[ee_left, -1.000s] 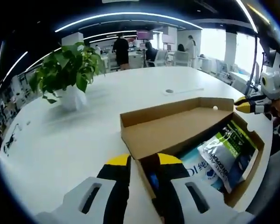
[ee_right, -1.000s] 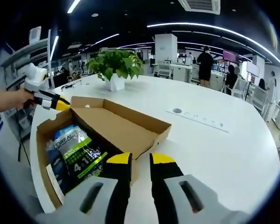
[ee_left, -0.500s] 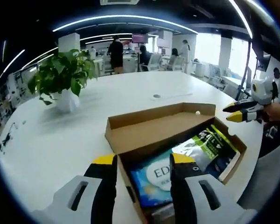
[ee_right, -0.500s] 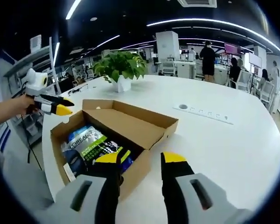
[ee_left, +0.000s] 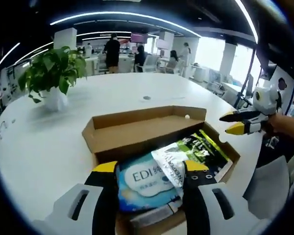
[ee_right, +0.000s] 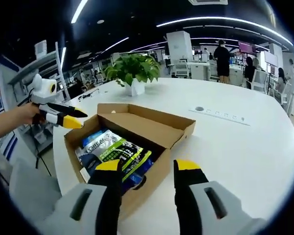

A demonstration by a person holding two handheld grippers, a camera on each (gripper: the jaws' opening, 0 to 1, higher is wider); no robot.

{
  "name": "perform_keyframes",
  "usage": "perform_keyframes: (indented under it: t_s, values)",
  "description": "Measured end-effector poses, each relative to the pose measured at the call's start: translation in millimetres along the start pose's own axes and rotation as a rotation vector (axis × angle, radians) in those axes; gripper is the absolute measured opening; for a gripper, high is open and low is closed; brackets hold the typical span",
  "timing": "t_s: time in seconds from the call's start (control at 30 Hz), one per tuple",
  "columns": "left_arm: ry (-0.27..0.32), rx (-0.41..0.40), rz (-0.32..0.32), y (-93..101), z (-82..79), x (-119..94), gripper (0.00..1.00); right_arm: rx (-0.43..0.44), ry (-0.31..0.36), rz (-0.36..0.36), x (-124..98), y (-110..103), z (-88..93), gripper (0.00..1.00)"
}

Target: Operate the shoe box by opening the lid, removing the specified soft item, and placing it in the target area until the item is outside and the box remains undamaged.

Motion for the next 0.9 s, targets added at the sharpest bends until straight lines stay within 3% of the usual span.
perform_keyframes:
  t_s: [0.27,0.53,0.9]
  values:
    - [-0.040,-0.011,0.074,13.5,12.4,8.9,0.53,0.006,0.016,-0.006,-4.0,-5.8,-0.6,0.41]
    - [-0.089,-0.034,0.135,25.0,23.8,22.0,0.53,-0.039,0.003,-0.008,-5.1,-14.8,4.3,0.45]
    - [-0.140,-0.092,0.196,30.4,33.7,33.9,0.41,-0.047,0.002,-0.022,-3.7,-21.1,5.9,0.46]
Point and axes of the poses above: the point that each gripper's makers call its tool centre point, and the gripper's own axes: x roughly forward along the fingers, y roughly to its right, z roughly out of its underside, the point moved 7 cm from there along -x, roughly backward along the fingers, and after that the axes turned 12 degrees about -y, right-handed, at the moved point
